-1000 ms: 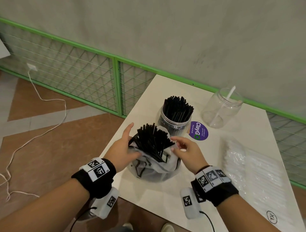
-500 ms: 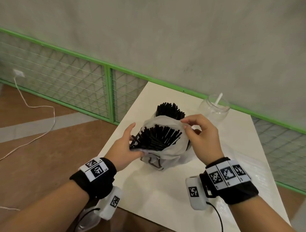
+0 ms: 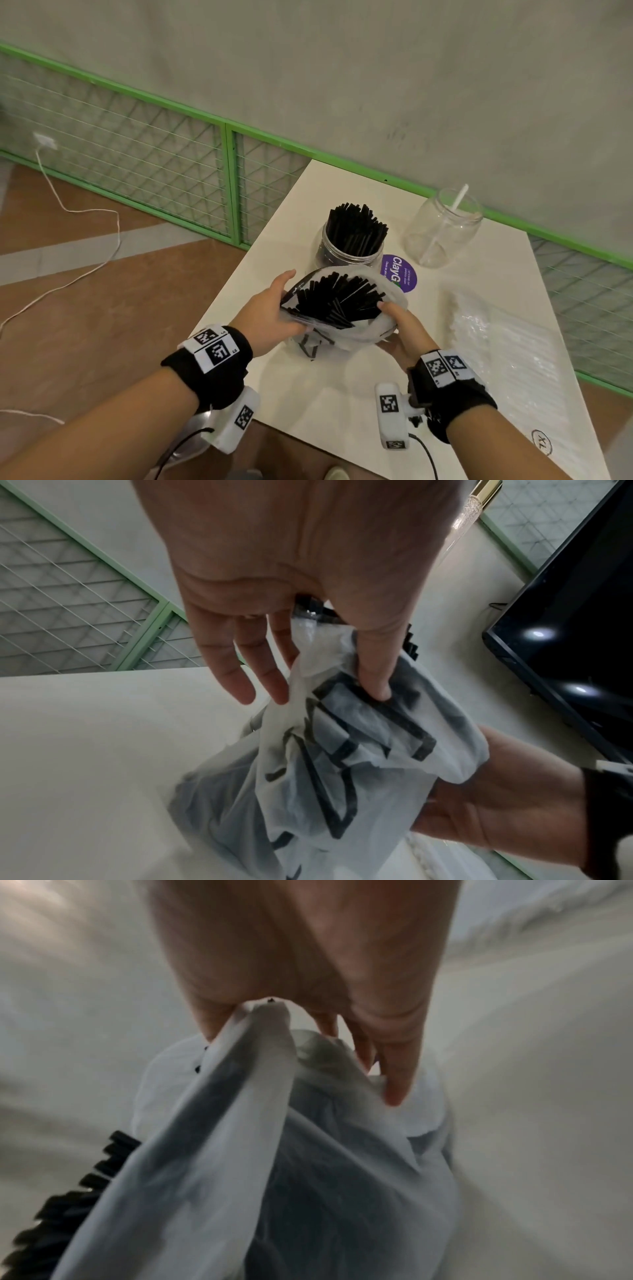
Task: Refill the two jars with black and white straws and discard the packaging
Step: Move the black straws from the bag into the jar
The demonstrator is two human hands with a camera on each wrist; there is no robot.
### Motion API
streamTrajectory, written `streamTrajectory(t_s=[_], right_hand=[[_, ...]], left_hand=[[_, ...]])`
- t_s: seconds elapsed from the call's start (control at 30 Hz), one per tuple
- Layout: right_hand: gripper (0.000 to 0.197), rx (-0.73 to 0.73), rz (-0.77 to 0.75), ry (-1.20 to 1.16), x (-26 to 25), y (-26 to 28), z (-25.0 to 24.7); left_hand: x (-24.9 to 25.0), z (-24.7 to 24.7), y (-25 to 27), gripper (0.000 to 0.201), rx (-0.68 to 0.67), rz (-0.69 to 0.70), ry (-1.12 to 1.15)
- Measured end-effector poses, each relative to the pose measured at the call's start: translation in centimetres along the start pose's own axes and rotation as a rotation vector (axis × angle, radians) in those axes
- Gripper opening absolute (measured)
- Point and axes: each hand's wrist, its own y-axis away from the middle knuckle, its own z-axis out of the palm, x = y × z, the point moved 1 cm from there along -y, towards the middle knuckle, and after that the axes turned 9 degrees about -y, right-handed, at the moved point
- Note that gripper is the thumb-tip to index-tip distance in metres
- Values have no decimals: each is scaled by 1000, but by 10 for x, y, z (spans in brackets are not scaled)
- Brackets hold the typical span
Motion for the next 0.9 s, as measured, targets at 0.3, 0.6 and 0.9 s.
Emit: streamTrajectory(t_s=[0.3,0.6,0.9], right_hand=[[45,-137,-88,123,-12,16,8],[60,-292,-73,298,-25,46,55],[25,-339,-65,373,-27,57,71]], left_hand=[[4,8,0,78,93,137,56],[20,7,1,101,1,202,327],[20,12,-2,101,64,152,354]])
